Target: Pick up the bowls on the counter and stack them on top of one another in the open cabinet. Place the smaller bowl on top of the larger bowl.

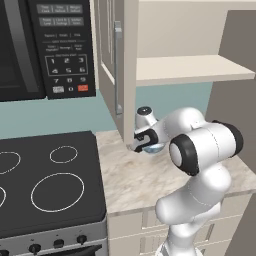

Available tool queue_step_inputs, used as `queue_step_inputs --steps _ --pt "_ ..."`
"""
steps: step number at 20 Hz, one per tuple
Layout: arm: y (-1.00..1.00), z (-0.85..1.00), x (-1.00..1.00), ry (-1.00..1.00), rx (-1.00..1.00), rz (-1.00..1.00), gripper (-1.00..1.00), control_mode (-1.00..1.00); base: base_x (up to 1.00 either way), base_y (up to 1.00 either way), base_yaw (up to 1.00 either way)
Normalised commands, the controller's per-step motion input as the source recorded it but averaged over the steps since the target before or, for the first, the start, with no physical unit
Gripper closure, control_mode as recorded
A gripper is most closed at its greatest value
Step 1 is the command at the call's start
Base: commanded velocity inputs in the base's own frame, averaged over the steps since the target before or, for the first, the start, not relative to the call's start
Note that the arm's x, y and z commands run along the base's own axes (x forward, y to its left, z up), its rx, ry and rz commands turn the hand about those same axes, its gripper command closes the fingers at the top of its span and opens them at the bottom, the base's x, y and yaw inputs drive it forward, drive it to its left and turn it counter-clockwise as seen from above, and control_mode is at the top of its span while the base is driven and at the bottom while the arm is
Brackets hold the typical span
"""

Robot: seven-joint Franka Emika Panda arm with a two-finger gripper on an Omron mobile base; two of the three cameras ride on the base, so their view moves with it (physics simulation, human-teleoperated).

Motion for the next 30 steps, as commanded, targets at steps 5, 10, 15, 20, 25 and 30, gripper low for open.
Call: queue_step_inputs --steps 5,10,15,20,25,30 --pt "0.00 -0.12 0.05 0.00 0.00 0.00 -1.00 -1.00 0.00 0.00 0.00" --pt "-0.01 -0.10 0.03 0.00 0.00 0.00 -1.00 -1.00 0.00 0.00 0.00" --pt "0.00 -0.10 0.02 0.00 0.00 0.00 1.00 -1.00 0.00 0.00 0.00" --pt "-0.03 0.00 0.00 -0.02 0.00 0.00 1.00 -1.00 0.00 0.00 0.00" --pt "-0.09 0.00 0.00 -0.02 0.00 0.00 1.00 -1.00 0.00 0.00 0.00" --pt "-0.07 0.12 0.00 -0.03 0.00 0.00 1.00 -1.00 0.00 0.00 0.00"
